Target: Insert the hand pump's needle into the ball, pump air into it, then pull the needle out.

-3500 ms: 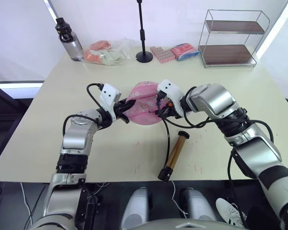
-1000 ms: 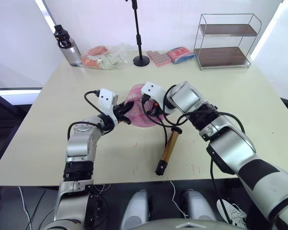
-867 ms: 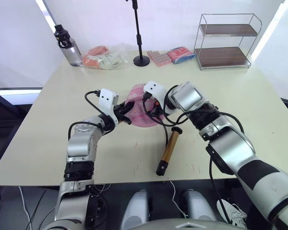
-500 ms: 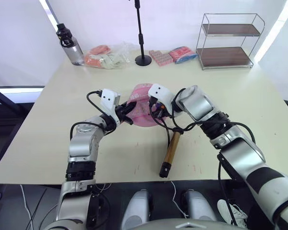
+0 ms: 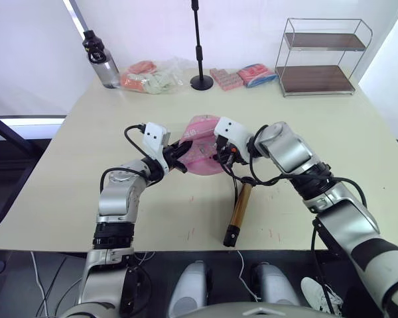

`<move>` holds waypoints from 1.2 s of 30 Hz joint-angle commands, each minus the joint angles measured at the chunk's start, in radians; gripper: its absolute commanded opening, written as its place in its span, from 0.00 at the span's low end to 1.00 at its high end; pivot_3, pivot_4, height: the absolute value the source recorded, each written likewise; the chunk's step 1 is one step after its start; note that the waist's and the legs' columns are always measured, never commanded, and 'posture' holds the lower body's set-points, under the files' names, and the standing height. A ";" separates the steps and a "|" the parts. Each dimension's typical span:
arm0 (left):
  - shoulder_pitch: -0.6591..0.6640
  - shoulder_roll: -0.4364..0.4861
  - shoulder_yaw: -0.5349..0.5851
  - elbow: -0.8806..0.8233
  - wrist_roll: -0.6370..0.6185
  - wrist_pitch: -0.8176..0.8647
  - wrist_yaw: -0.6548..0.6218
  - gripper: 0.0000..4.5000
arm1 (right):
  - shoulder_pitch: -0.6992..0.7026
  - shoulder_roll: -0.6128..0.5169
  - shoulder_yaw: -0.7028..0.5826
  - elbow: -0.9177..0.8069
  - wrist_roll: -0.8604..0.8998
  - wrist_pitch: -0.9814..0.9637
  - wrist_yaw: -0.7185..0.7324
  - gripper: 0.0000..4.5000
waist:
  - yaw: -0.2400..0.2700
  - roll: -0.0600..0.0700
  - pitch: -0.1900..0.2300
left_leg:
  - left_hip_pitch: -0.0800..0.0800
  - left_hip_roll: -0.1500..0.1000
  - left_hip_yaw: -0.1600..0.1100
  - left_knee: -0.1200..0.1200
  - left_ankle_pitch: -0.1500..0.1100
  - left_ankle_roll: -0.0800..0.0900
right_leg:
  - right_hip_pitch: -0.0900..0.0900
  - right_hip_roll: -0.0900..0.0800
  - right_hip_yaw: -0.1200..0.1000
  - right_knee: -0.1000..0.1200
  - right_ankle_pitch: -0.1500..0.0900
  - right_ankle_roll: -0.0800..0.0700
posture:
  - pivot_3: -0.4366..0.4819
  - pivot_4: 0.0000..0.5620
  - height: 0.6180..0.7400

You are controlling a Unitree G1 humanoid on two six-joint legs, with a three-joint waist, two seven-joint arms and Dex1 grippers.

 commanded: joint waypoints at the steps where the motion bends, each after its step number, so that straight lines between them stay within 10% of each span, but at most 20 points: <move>1: 0.016 -0.028 -0.091 0.028 -0.010 0.019 -0.038 0.04 | -0.003 -0.029 -0.033 -0.076 0.035 -0.044 0.023 0.07 | 0.000 0.000 0.000 | 0.000 0.000 0.000 0.000 0.000 0.000 | 0.000 0.000 0.000 0.000 0.000 0.000 | 0.48 0.27 1.00; 6: 0.017 -0.030 -0.096 0.037 -0.010 0.013 -0.039 0.04 | 0.015 -0.058 -0.055 -0.106 0.078 -0.059 0.032 0.07 | 0.001 0.000 0.002 | -0.001 0.000 0.000 0.000 0.000 0.000 | 0.000 0.000 -0.001 -0.001 0.000 0.000 | 0.48 0.27 1.00; 11: 0.016 -0.032 -0.097 0.044 -0.009 0.009 -0.040 0.00 | 0.040 -0.056 -0.059 -0.119 0.085 -0.080 -0.011 0.59 | 0.001 0.000 0.002 | -0.001 0.000 0.000 -0.001 0.000 0.000 | 0.000 0.000 -0.001 -0.001 0.000 0.000 | 0.48 0.27 1.00; 36: 0.010 -0.029 -0.100 0.066 -0.010 -0.004 -0.043 0.00 | 0.181 -0.123 -0.211 -0.143 0.277 -0.170 0.030 0.59 | 0.001 0.000 0.002 | -0.001 0.000 0.000 -0.001 0.000 0.000 | 0.000 0.000 -0.001 -0.001 0.000 0.000 | 0.48 0.27 1.00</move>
